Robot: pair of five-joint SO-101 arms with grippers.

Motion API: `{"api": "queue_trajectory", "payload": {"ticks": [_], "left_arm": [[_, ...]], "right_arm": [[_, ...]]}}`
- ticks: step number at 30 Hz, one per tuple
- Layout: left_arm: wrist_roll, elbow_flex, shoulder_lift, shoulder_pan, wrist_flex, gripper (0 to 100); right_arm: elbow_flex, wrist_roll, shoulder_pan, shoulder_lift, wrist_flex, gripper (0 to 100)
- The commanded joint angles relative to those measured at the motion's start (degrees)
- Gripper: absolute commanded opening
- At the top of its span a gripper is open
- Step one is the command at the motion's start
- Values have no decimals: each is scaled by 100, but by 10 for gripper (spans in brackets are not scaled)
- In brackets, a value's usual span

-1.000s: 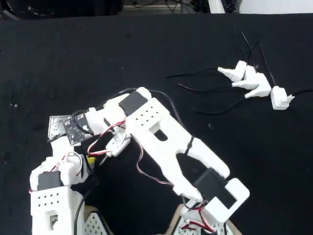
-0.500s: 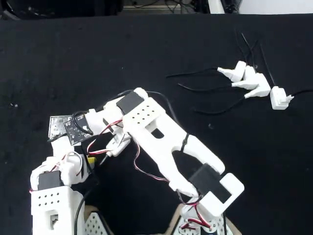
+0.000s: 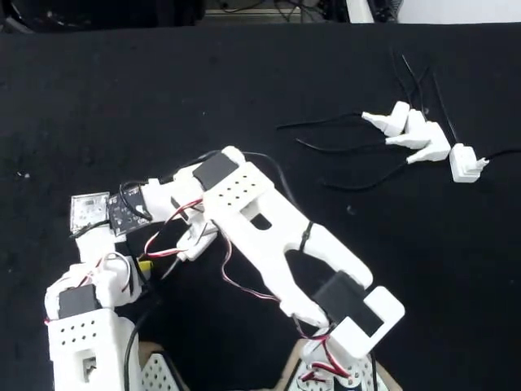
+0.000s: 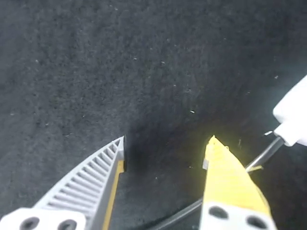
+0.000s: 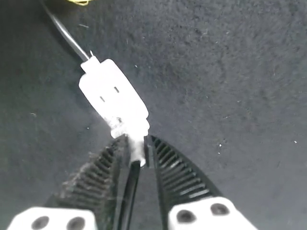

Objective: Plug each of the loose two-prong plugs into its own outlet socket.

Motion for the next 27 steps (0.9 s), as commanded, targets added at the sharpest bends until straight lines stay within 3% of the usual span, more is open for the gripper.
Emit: {"api": "queue_trajectory", "payload": {"ticks": [1, 7, 20, 24, 27], "left_arm": [[-18, -66, -18, -268, -62, 270], [-18, -66, -18, -655, -62, 270], [-18, -66, -18, -681, -62, 271], [-18, -66, -18, -690, -62, 271], [-18, -66, -18, -681, -62, 271]], "right_arm": [[92, -264, -176, 31, -299, 11], [462, -308, -185, 31, -659, 11], [602, -360, -114, -4, -862, 11], [154, -1433, -44, -163, -905, 18], [-40, -2321, 105, -549, -519, 110]]}}
